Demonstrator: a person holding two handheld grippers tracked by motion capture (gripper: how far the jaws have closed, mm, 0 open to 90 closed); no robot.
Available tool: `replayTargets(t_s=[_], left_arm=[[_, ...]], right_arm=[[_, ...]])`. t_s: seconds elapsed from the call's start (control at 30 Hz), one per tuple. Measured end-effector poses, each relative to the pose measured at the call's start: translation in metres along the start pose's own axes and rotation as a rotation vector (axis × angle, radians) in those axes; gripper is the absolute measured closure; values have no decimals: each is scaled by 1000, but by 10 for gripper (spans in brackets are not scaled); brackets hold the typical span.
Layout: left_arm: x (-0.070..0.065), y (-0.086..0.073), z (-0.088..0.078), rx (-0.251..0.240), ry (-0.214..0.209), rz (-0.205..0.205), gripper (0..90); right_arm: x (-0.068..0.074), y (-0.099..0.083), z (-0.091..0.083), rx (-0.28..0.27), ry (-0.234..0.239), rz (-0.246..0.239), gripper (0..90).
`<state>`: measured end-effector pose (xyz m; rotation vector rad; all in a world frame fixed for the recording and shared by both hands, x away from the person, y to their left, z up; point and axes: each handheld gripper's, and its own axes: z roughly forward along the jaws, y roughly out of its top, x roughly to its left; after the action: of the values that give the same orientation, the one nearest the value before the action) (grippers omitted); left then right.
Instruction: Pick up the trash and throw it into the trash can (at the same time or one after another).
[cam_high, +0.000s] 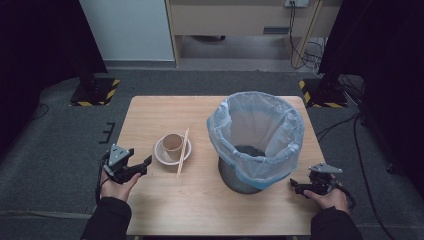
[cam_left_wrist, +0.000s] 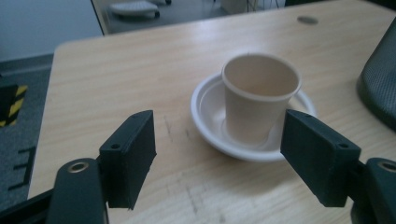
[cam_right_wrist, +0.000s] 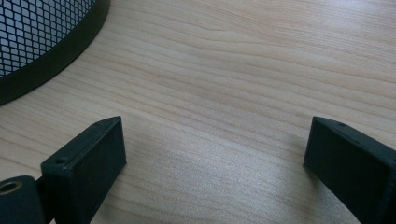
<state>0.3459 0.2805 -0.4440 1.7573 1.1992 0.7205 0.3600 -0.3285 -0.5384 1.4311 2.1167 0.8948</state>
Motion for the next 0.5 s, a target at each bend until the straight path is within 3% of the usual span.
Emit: replayTargets(t_s=[0.1, 0.27, 0.5], left_arm=[[-5, 12, -2, -48, -6, -1, 289], [-6, 32, 4, -87, -22, -4, 320], [-10, 51, 29, -92, -31, 10, 401]], right_arm=[[0, 0, 0, -1, -2, 0, 55], [1, 0, 0, -1, -1, -2, 56], [1, 0, 0, -1, -3, 0, 55]])
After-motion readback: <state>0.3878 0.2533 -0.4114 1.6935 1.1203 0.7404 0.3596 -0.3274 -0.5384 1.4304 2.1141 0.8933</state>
